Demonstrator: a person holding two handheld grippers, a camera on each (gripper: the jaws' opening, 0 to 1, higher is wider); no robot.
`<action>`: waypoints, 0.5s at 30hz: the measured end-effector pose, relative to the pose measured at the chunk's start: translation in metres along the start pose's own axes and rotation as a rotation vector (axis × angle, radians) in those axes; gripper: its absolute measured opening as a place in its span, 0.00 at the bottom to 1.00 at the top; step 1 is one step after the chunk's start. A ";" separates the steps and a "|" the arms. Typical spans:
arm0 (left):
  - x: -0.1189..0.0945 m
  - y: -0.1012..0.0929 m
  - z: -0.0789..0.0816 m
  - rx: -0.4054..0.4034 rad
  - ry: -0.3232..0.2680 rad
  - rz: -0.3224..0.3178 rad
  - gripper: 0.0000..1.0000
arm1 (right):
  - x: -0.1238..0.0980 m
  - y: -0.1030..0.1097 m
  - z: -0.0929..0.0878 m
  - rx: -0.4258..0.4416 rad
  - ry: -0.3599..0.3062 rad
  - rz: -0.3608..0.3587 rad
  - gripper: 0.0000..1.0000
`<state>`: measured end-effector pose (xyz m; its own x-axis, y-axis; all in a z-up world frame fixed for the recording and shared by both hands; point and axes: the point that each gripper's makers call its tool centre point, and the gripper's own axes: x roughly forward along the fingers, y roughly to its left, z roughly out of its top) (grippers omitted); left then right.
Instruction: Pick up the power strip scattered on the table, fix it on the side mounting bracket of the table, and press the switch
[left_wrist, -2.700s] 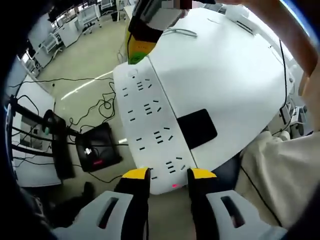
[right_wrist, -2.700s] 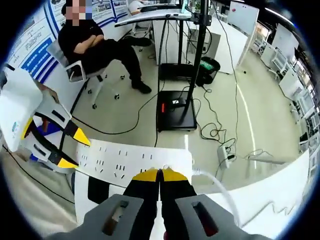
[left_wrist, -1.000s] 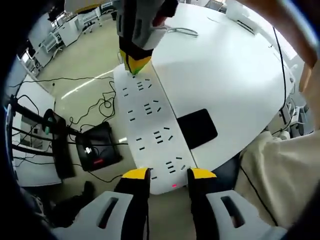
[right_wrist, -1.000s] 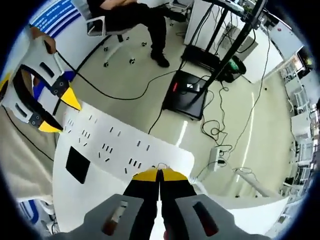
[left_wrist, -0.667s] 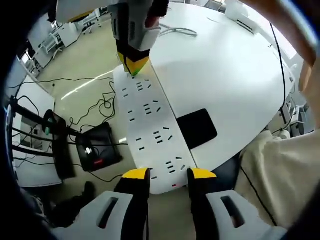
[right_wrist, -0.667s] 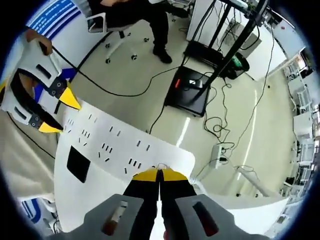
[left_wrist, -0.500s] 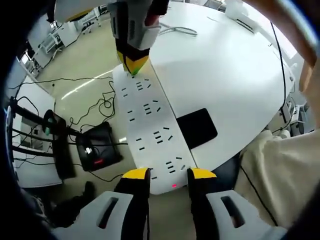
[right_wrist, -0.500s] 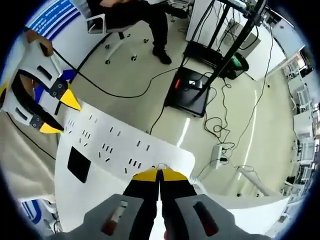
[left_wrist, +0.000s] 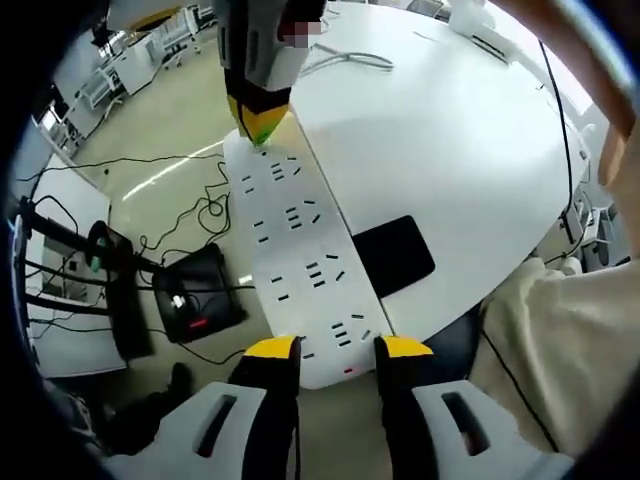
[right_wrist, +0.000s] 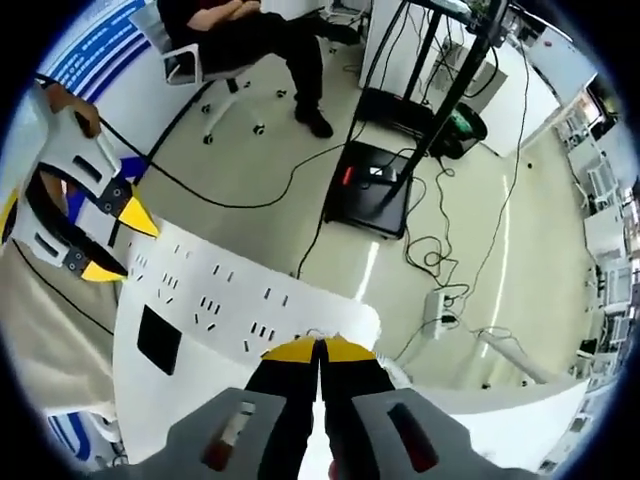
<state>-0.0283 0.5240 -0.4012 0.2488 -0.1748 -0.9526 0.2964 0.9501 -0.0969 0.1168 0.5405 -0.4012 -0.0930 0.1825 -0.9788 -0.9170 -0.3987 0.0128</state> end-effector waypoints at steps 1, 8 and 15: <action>0.000 0.000 0.000 0.000 -0.001 0.000 0.35 | -0.001 0.002 -0.002 0.004 -0.002 0.001 0.00; 0.000 -0.003 0.002 0.015 -0.003 0.004 0.33 | -0.012 0.003 -0.006 0.047 -0.052 -0.017 0.00; -0.001 -0.001 0.000 0.013 -0.026 -0.011 0.33 | -0.020 0.007 0.003 0.065 -0.138 -0.017 0.00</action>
<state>-0.0287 0.5231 -0.4002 0.2691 -0.1922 -0.9438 0.3108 0.9448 -0.1038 0.1113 0.5366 -0.3815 -0.1250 0.3121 -0.9418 -0.9416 -0.3364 0.0135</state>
